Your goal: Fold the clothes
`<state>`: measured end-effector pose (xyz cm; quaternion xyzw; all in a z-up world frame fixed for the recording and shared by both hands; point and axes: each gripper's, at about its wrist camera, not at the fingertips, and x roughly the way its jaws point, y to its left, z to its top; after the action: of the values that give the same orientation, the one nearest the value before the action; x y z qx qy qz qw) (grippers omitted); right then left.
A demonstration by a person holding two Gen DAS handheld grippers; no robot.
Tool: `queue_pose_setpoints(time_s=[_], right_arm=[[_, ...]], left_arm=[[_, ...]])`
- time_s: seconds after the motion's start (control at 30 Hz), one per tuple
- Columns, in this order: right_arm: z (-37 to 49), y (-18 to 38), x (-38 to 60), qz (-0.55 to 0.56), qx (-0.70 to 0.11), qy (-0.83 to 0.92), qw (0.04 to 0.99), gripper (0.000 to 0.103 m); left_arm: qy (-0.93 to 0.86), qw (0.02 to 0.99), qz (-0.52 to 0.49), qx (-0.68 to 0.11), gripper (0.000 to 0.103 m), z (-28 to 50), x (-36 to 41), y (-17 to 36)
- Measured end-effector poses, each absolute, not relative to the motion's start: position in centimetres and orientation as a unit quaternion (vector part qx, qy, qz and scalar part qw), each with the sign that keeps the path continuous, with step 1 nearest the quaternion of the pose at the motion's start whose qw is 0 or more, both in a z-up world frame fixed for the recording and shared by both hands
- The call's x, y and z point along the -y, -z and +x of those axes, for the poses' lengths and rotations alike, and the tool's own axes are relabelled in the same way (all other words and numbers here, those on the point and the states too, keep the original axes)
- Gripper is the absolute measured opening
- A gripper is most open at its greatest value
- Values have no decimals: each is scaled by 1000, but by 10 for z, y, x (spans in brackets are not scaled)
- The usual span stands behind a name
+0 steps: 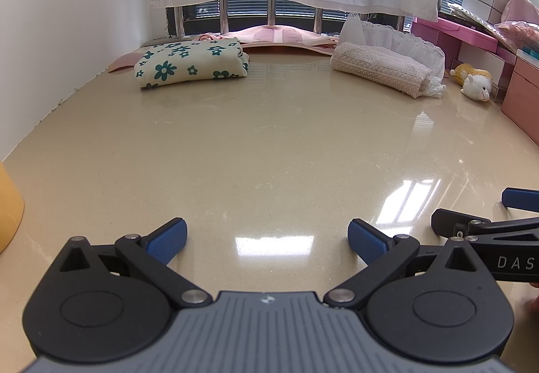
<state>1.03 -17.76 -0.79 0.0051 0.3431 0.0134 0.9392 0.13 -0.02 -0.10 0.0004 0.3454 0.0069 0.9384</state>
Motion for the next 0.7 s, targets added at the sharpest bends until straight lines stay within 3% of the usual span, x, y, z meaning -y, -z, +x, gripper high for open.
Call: queue_pose_setpoints(time_s=[0.7], right_arm=[[11,8,177,4,-343,-10,939,103]], left_arm=[[-4,939,-4,-344,103,-1,-1,0]])
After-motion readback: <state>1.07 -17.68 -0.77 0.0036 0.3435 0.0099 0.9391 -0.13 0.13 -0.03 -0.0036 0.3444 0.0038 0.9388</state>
